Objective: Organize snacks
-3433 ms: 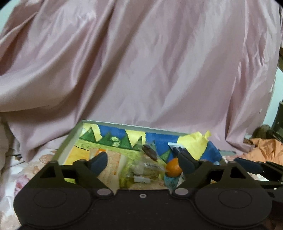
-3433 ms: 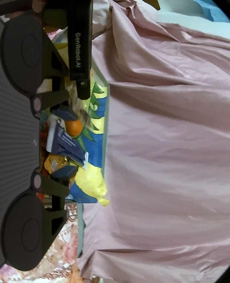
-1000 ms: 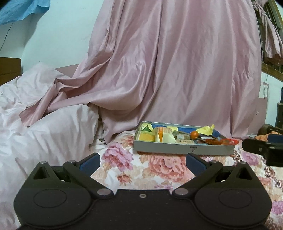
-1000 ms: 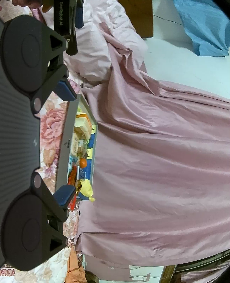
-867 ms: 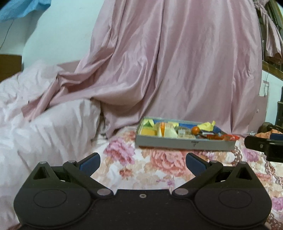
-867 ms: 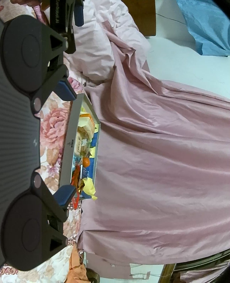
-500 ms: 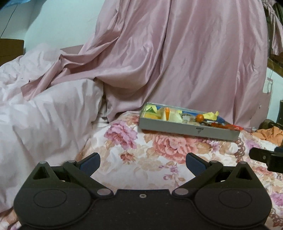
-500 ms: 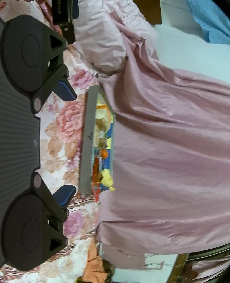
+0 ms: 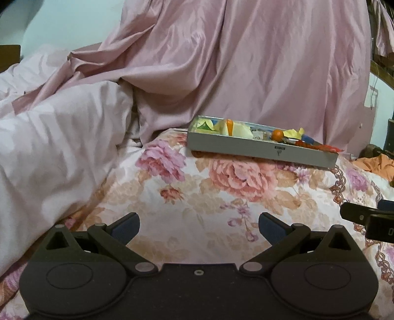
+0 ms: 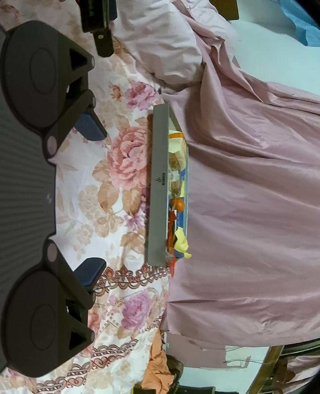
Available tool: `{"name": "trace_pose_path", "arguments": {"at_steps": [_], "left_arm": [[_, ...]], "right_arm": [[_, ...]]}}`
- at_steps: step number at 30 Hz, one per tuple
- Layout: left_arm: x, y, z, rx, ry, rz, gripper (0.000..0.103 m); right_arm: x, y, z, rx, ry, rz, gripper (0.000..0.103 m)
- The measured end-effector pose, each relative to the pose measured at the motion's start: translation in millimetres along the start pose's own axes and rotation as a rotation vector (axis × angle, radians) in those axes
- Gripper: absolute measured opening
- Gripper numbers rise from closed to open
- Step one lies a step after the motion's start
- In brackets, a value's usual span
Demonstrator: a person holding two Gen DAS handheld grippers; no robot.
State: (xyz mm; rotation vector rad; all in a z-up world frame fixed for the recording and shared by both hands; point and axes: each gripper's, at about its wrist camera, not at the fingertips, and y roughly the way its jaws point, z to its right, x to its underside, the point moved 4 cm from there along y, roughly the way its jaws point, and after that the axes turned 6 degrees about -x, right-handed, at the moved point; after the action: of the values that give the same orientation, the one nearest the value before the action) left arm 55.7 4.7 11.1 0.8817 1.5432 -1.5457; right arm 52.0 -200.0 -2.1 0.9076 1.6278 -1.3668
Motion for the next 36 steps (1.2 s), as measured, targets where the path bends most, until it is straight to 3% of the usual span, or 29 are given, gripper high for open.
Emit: {"name": "trace_pose_path", "arguments": {"at_steps": [36], "left_arm": [[0.4,4.3,-1.6,-0.012,0.004,0.017,0.102]], "right_arm": [[2.4,5.3,-5.1,0.009,-0.028,0.031,0.103]]}}
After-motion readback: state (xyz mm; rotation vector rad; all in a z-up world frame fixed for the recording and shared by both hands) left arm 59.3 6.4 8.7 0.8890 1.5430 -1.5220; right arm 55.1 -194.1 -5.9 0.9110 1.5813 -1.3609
